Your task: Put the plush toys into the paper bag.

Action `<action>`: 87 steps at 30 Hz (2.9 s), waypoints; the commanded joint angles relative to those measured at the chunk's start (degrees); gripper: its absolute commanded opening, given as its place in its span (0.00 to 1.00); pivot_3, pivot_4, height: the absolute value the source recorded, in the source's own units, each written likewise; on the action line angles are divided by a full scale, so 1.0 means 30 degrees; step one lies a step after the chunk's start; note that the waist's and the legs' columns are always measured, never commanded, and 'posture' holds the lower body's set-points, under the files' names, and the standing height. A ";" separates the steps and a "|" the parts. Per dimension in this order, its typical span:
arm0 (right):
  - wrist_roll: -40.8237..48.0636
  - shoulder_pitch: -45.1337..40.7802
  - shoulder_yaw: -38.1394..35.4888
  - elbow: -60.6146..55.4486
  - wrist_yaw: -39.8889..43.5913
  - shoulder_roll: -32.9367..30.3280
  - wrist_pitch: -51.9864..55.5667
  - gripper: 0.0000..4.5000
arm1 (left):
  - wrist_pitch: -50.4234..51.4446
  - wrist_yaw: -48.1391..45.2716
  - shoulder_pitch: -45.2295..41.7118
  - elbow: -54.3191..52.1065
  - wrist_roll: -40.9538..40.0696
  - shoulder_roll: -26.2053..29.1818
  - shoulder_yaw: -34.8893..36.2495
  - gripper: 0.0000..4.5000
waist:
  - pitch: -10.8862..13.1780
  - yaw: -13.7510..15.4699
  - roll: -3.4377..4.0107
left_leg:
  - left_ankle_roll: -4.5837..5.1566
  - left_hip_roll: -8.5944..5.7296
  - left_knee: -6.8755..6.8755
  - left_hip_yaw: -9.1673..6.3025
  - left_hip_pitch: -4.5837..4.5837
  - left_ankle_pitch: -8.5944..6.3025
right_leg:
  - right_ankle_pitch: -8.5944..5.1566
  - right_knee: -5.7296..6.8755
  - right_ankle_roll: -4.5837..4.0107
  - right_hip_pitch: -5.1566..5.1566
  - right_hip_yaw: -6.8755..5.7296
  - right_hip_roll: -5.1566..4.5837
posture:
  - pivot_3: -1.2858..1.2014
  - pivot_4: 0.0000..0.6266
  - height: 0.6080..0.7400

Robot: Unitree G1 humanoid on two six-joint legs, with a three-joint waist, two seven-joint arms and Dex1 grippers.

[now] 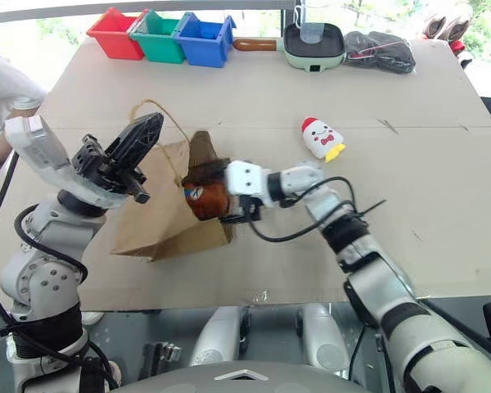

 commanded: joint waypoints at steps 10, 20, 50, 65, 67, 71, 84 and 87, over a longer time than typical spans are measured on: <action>-0.0953 -0.0551 -0.5393 -0.5550 -0.9882 -0.2480 1.2514 0.99 | -0.0994 0.0082 -0.0400 0.0117 0.0650 -0.0754 -0.0603 0.00 | 0.0000 -0.0146 0.0000 | 0.0002 0.0003 0.0004 0.0047 0.0024 0.0000 | -0.0001 0.0008 0.0001 -0.0003 0.0045 0.0029 | 0.52 0.24 1.00; -0.2768 -0.2986 -0.3934 0.3716 -1.0274 -0.3580 0.8653 0.38 | -0.0726 -0.0559 -0.1130 0.0183 -0.0024 -0.0867 -0.1179 0.00 | -0.0011 -0.0134 -0.0018 | 0.0009 -0.0002 -0.0009 0.0068 -0.0007 -0.0002 | -0.0001 -0.0034 -0.0001 -0.0012 0.0063 0.0023 | 0.52 0.24 1.00; -0.2393 -0.4079 0.2368 0.3487 -0.0687 0.2332 -0.5143 0.44 | -0.1014 -0.4583 -0.1757 0.2360 0.1179 -0.0549 -0.2690 0.00 | 0.0011 -0.0095 0.0017 | 0.0001 0.0011 0.0004 0.0023 0.0003 0.0003 | 0.0000 -0.0013 -0.0001 -0.0003 0.0017 0.0025 | 0.52 0.24 1.00; 0.1342 0.1720 -0.1465 -0.7977 -0.0039 -0.3745 0.7173 0.97 | -0.3344 -0.2799 -0.0089 0.1180 0.2310 -0.1262 -0.1631 0.00 | 0.0010 -0.0060 0.0018 | 0.0006 0.0007 0.0011 0.0007 0.0018 -0.0001 | 0.0000 0.0003 0.0000 0.0012 0.0003 0.0017 | 0.52 0.24 1.00; 0.1542 0.2003 -0.1632 -0.8623 -0.0355 -0.3924 0.8663 0.97 | -0.3321 -0.2897 -0.0128 0.1215 0.2225 -0.1308 -0.1680 0.00 | 0.0010 -0.0158 0.0019 | 0.0006 0.0018 0.0007 0.0004 0.0025 -0.0001 | -0.0001 0.0009 -0.0002 0.0011 0.0004 0.0038 | 0.52 0.24 1.00; 0.2233 0.1949 -0.2490 -0.8976 -0.2110 -0.3477 1.3784 0.97 | -0.3309 -0.3134 -0.0256 0.1156 0.2162 -0.1323 -0.1829 0.00 | 0.0011 -0.0110 0.0018 | 0.0007 0.0009 0.0011 0.0008 0.0007 -0.0002 | -0.0001 0.0001 -0.0001 0.0008 0.0008 0.0031 | 0.52 0.24 1.00; 0.4939 -0.2385 -0.5497 0.1630 -0.4855 0.2630 1.7928 0.65 | -0.3726 -0.3518 0.0398 0.0692 0.2262 -0.1341 -0.2009 0.00 | 0.0006 -0.0189 0.0016 | 0.0009 0.0008 0.0002 0.0026 0.0014 -0.0002 | 0.0000 0.0006 -0.0001 0.0001 0.0024 0.0043 | 0.52 0.24 1.00; 0.5418 -0.2524 -0.6028 0.2859 -0.4043 0.2947 1.6750 0.36 | -0.3821 -0.3123 0.0650 0.0388 0.2410 -0.1342 -0.1953 0.00 | 0.0009 -0.0184 0.0018 | 0.0009 0.0008 -0.0005 0.0031 0.0011 -0.0003 | 0.0000 -0.0007 0.0000 0.0000 0.0027 0.0042 | 0.52 0.24 1.00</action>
